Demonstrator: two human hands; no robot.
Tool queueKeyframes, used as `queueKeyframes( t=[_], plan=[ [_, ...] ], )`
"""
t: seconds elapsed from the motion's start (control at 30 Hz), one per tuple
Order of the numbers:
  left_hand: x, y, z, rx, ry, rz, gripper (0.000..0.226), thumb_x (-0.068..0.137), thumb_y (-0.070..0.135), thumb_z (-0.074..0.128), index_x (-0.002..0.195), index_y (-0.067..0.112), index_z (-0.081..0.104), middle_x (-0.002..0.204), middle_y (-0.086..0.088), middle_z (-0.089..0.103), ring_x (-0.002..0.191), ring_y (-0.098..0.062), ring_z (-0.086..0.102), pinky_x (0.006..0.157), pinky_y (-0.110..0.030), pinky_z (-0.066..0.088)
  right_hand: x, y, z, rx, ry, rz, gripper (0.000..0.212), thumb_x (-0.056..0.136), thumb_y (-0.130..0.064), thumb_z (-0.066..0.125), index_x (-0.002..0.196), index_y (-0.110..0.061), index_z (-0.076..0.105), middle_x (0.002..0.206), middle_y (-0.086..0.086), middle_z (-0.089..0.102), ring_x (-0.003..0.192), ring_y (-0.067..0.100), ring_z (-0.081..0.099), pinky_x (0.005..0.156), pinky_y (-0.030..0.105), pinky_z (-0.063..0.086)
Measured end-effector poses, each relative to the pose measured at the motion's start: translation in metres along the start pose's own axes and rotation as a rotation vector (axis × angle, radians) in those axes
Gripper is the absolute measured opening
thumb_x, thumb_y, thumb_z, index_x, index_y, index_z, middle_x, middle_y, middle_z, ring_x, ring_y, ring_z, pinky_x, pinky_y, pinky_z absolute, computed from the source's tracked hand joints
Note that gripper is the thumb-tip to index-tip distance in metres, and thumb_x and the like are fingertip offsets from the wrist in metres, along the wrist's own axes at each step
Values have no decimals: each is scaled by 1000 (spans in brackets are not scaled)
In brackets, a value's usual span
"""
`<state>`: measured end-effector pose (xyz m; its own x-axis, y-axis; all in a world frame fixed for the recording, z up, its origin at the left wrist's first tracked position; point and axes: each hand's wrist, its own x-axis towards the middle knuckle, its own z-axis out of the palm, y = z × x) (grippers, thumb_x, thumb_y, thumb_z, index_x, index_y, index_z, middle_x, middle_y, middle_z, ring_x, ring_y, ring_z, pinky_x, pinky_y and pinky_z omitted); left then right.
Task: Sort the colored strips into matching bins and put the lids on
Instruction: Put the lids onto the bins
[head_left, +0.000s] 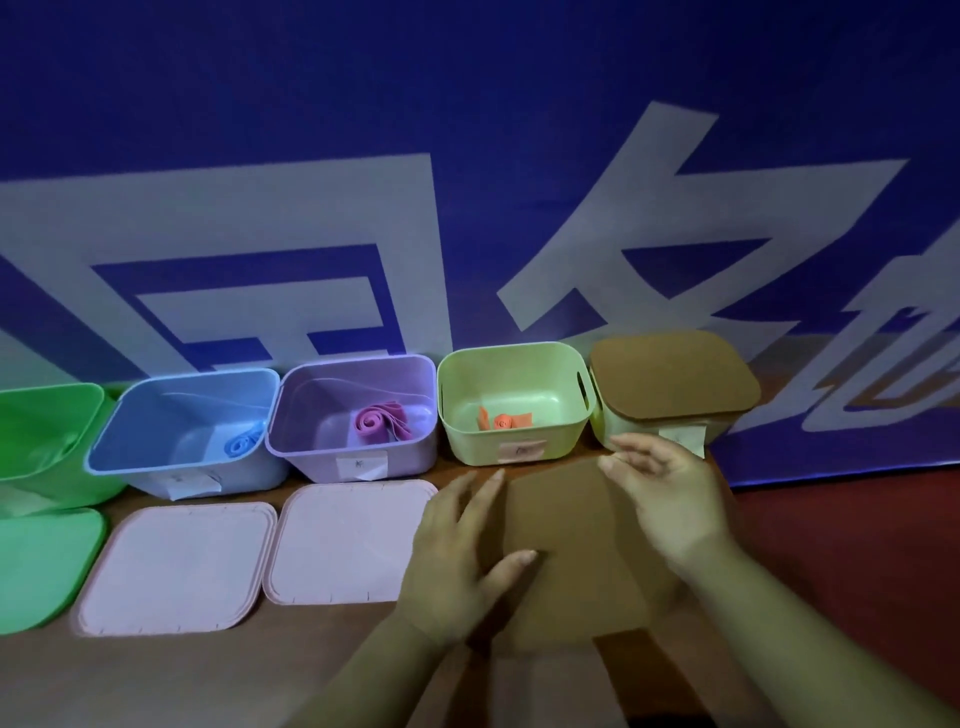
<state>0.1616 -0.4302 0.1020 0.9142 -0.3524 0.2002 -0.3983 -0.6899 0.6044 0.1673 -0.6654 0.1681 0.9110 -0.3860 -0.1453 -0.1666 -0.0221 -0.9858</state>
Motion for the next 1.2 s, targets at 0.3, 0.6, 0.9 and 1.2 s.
queueKeyframes(
  t=[0.3, 0.6, 0.9, 1.2],
  plan=[
    [42, -24, -29, 238, -166, 51, 101, 64, 94, 51, 150, 54, 16, 165, 6, -5, 148, -39, 6, 119, -56, 21, 81, -13, 18, 258, 130, 227, 19, 83, -9, 76, 101, -16, 73, 96, 9, 76, 79, 21, 72, 69, 31, 54],
    [113, -44, -30, 391, -239, -34, 94, 66, 91, 49, 147, 61, 11, 164, 8, -7, 147, -37, -2, 119, -55, 22, 144, -13, 46, -216, 49, 41, 21, 85, -29, 74, 98, -37, 60, 109, -6, 67, 99, 16, 65, 89, 41, 55],
    [161, -67, 1, 409, -256, -129, 94, 68, 91, 43, 148, 58, 7, 165, 6, 1, 146, -39, 7, 117, -53, 20, 179, 3, 23, -911, -652, -138, 105, 61, -68, 77, 143, -64, 11, 154, -31, -30, 147, 8, 7, 118, 43, 29],
    [183, -78, 28, 478, -276, -152, 98, 68, 86, 48, 151, 54, 8, 166, 4, 6, 147, -48, 5, 118, -60, 16, 215, 35, 22, -1386, -732, -368, 115, 64, -89, 50, 149, -50, -18, 157, -1, -38, 145, 22, -34, 120, 39, -11]
  ],
)
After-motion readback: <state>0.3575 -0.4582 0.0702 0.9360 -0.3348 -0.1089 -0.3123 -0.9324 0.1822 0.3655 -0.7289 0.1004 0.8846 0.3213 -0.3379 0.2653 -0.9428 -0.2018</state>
